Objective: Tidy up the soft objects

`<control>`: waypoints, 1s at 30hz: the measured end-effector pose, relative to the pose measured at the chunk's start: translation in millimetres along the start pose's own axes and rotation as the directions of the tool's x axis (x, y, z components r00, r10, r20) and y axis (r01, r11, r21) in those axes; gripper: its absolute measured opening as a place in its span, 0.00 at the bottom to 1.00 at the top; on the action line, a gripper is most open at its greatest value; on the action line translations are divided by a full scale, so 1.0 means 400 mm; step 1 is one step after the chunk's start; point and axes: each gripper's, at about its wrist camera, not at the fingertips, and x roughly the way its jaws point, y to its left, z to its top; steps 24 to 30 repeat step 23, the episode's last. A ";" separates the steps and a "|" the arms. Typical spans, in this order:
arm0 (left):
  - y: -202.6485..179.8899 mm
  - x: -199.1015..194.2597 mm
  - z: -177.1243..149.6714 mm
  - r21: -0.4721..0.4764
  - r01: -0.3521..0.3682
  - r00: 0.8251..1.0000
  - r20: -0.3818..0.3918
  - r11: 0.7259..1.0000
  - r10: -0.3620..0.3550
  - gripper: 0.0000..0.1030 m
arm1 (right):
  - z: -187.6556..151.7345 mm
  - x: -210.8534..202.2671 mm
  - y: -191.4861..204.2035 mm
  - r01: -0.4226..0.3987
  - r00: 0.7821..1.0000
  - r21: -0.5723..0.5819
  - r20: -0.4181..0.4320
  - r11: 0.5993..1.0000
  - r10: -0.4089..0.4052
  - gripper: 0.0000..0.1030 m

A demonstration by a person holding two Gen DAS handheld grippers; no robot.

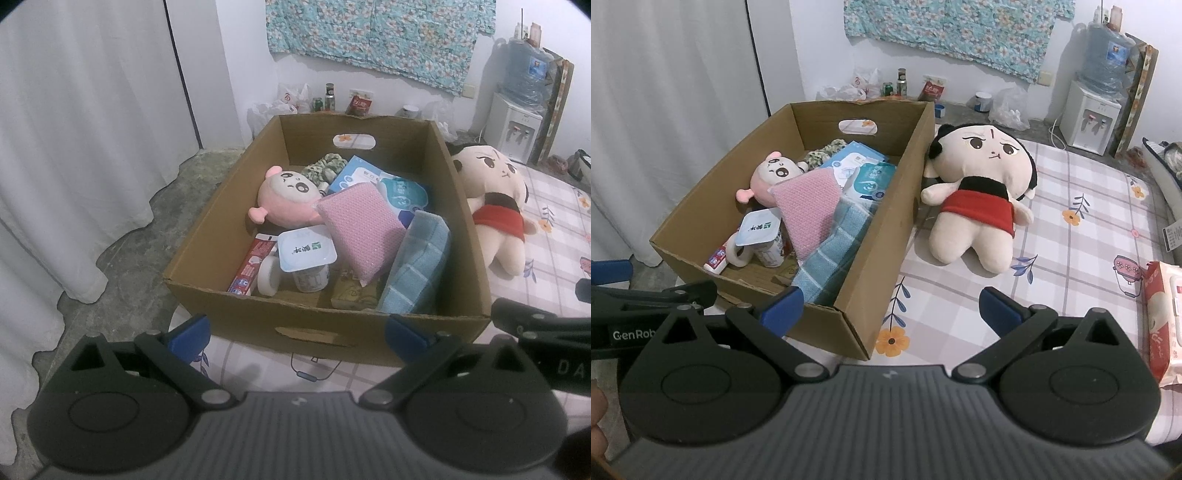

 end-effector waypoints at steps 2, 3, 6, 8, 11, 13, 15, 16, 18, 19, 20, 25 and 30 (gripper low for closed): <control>0.000 0.000 0.000 0.000 0.000 1.000 0.000 1.000 0.000 0.98 | 0.000 0.000 0.000 -0.001 1.000 -0.001 0.000 1.000 0.001 0.99; 0.000 0.000 0.000 0.000 0.000 1.000 0.000 1.000 0.000 0.98 | 0.000 0.000 0.000 -0.001 1.000 -0.002 0.002 1.000 0.001 0.99; -0.001 0.000 0.000 -0.001 0.001 1.000 -0.002 1.000 -0.001 0.98 | 0.000 0.000 -0.001 -0.001 1.000 -0.002 0.001 1.000 0.001 0.99; -0.002 0.000 0.000 0.000 0.001 1.000 -0.002 1.000 -0.001 0.98 | 0.000 0.000 -0.002 0.000 1.000 -0.002 0.000 1.000 0.000 0.99; -0.004 0.000 -0.001 0.000 0.001 1.000 -0.003 1.000 -0.001 0.98 | 0.000 -0.001 -0.001 0.002 1.000 0.000 -0.001 1.000 -0.002 0.99; -0.005 0.001 -0.001 0.000 0.002 1.000 -0.004 1.000 -0.002 0.98 | 0.000 -0.001 -0.002 0.002 1.000 -0.001 -0.002 1.000 -0.002 0.99; -0.008 0.002 -0.002 0.000 0.003 1.000 -0.005 1.000 -0.003 0.98 | 0.000 -0.001 -0.002 0.002 1.000 0.002 -0.003 1.000 -0.002 0.99; -0.009 0.003 -0.003 0.000 0.004 1.000 -0.007 1.000 -0.004 0.98 | -0.001 -0.001 -0.003 0.003 1.000 0.002 -0.004 1.000 -0.003 0.99; -0.009 0.003 -0.003 0.000 0.005 1.000 -0.007 1.000 -0.005 0.98 | -0.001 -0.001 -0.003 0.003 1.000 0.001 -0.004 1.000 -0.003 0.99; -0.009 0.003 -0.003 0.000 0.005 1.000 -0.008 1.000 -0.005 0.98 | -0.001 -0.001 -0.003 0.003 1.000 0.002 -0.005 1.000 -0.003 0.99; -0.008 0.003 -0.003 0.000 0.005 1.000 -0.007 1.000 -0.005 0.98 | -0.001 -0.001 -0.003 0.003 1.000 0.002 -0.005 1.000 -0.003 0.99; -0.008 0.003 -0.002 0.001 0.005 1.000 -0.008 1.000 -0.005 0.98 | -0.001 0.000 -0.002 0.002 1.000 0.000 -0.003 1.000 -0.002 0.99; -0.008 0.003 -0.002 0.001 0.005 1.000 -0.008 1.000 -0.005 0.98 | -0.001 0.000 -0.002 0.002 1.000 0.000 -0.003 1.000 -0.002 0.99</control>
